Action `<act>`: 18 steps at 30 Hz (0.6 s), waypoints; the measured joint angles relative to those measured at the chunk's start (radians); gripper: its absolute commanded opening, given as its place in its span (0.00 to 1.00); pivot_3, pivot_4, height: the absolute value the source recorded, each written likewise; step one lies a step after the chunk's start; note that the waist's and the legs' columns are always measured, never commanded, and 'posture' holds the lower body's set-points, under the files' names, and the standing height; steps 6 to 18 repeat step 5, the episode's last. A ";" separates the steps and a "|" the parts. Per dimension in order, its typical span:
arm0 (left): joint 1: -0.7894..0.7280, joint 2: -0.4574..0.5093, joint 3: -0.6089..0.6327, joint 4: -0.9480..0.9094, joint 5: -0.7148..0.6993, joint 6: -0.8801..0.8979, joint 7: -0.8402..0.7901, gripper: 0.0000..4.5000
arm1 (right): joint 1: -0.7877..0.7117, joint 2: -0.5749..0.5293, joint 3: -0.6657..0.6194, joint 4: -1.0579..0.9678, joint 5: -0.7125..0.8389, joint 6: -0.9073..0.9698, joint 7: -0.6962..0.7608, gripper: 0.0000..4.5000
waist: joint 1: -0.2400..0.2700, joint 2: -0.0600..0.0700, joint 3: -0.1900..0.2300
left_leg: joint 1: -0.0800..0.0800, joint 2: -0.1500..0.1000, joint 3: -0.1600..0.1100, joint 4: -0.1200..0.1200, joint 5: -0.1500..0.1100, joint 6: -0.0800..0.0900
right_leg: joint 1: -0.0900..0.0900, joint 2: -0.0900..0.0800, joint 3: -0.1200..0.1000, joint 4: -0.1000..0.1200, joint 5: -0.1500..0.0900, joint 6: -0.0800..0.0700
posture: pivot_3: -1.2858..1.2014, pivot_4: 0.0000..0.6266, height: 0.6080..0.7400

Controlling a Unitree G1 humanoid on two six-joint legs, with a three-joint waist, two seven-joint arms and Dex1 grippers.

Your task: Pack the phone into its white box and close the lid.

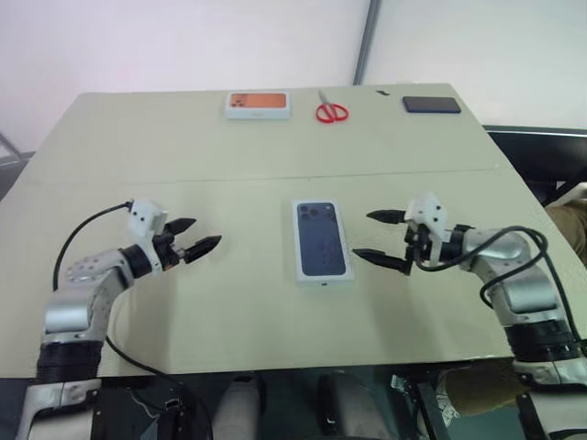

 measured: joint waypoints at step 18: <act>0.131 0.047 0.090 -0.038 -0.054 0.009 -0.033 0.99 | 0.054 -0.048 -0.061 -0.013 0.021 0.009 0.000 0.99 | 0.000 0.000 0.000 | 0.000 0.001 0.000 0.000 0.000 0.000 | 0.000 0.000 0.000 0.000 0.000 0.000 | 0.52 0.24 1.00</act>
